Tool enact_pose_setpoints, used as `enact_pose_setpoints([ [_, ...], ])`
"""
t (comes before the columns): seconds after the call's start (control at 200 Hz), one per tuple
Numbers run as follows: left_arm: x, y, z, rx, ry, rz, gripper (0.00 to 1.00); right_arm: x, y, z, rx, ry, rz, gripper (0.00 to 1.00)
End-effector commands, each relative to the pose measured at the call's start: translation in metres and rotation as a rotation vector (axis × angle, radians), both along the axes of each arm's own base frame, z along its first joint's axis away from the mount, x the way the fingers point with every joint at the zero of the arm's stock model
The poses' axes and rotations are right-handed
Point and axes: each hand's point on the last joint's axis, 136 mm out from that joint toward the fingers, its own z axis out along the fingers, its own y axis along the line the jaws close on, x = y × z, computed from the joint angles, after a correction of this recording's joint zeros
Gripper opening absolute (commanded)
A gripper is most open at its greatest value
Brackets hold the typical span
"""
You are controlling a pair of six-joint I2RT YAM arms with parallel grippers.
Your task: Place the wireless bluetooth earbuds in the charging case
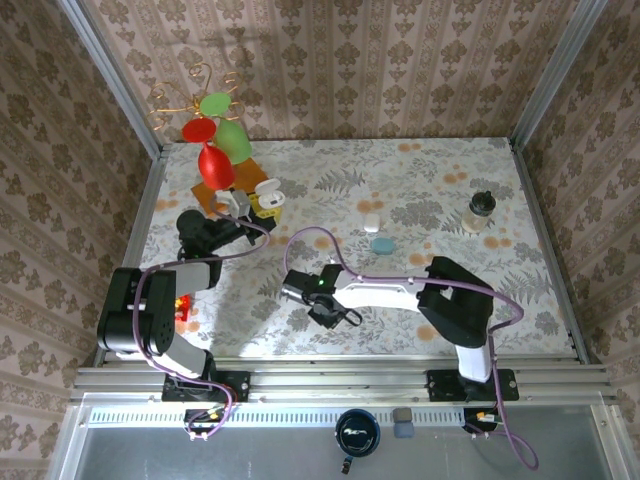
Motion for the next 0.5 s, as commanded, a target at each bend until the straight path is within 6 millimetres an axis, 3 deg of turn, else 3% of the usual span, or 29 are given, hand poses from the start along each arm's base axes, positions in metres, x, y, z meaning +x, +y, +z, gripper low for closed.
enact_pose_setpoints([
  [0.0,-0.006,0.004,0.011,0.006,-0.069,0.002,0.38,0.019,-0.011,0.014,0.044,-0.022,0.009,0.28],
  [0.255,-0.006,0.006,0.010,0.007,-0.067,0.008,0.38,0.068,-0.042,-0.006,0.031,-0.019,-0.005,0.28],
  [0.495,-0.006,0.010,0.010,0.006,-0.065,0.017,0.38,0.077,-0.050,-0.021,-0.028,-0.016,0.006,0.33],
])
